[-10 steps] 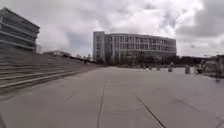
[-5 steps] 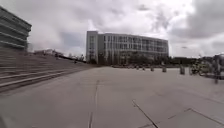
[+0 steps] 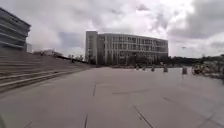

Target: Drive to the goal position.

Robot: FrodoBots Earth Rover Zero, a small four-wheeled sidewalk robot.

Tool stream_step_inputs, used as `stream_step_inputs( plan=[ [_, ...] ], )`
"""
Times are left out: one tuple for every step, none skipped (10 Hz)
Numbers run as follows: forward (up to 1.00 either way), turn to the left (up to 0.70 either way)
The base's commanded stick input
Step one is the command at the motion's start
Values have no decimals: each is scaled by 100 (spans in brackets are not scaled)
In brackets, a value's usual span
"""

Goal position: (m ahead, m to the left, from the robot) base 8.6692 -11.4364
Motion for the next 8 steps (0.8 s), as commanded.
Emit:
stream_step_inputs(
  plan=[
    [70, -1],
    [70, -28],
    [70, -28],
    [70, -28],
    [70, -28],
    [70, -28],
    [70, -28],
    [70, -28]
  ],
)
